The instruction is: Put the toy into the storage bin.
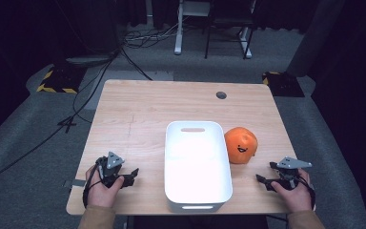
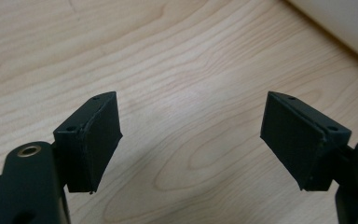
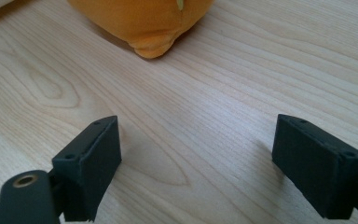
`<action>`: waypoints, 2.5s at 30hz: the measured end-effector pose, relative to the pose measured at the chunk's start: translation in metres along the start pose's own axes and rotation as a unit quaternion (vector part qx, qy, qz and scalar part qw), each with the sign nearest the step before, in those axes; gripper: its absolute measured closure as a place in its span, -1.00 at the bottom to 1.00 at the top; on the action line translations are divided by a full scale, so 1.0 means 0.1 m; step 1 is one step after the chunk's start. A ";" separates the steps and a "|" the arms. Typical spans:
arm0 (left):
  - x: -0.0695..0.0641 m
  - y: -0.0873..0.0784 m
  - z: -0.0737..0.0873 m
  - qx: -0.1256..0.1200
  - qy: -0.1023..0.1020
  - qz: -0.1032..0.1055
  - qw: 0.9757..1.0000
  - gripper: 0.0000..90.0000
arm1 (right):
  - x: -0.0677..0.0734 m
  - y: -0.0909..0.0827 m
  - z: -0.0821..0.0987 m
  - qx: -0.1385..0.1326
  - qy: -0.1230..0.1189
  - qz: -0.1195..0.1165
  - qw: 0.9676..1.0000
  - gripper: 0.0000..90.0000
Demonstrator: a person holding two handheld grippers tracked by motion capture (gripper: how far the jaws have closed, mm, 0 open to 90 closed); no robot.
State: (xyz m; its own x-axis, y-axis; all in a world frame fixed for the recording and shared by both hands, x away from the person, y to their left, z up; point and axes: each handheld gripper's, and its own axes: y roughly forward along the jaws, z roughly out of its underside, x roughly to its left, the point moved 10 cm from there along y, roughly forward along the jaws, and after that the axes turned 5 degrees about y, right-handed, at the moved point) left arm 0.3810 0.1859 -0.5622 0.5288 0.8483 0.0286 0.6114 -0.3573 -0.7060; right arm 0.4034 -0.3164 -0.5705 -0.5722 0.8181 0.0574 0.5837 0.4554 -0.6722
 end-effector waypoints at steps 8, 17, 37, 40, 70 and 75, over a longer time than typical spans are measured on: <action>0.09 0.10 0.09 0.014 -0.009 -0.007 1.000 -0.63 | 0.00 0.00 0.00 0.000 0.000 0.001 1.000 -0.65; 0.10 0.12 0.08 0.017 -0.002 -0.003 1.000 -0.68 | 0.00 0.00 0.00 0.000 0.001 0.002 1.000 -0.63; 0.14 0.17 0.04 0.023 0.023 0.023 0.999 -0.80 | 0.09 -0.18 -0.24 -0.030 0.009 -0.024 0.999 0.02; 0.14 0.17 0.04 0.022 0.023 0.020 0.999 -0.80 | 0.12 -0.25 -0.33 -0.039 0.005 -0.031 0.999 0.03; 0.14 0.17 0.04 0.023 0.023 0.022 0.999 -0.80 | 0.35 -0.56 -1.18 -0.147 -0.011 -0.086 0.985 0.06; 0.14 0.17 0.04 0.022 0.023 0.020 0.999 -0.80 | 0.35 -0.49 -1.29 -0.141 -0.017 -0.085 0.986 0.12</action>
State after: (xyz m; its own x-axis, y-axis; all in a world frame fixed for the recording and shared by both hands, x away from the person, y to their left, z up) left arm 0.3969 0.1936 -0.5769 0.5802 0.8139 0.0313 0.5630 -0.3731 -0.7374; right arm 0.4289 -0.2646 -0.4407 -0.6923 0.7110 0.1233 0.6114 0.6686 -0.4233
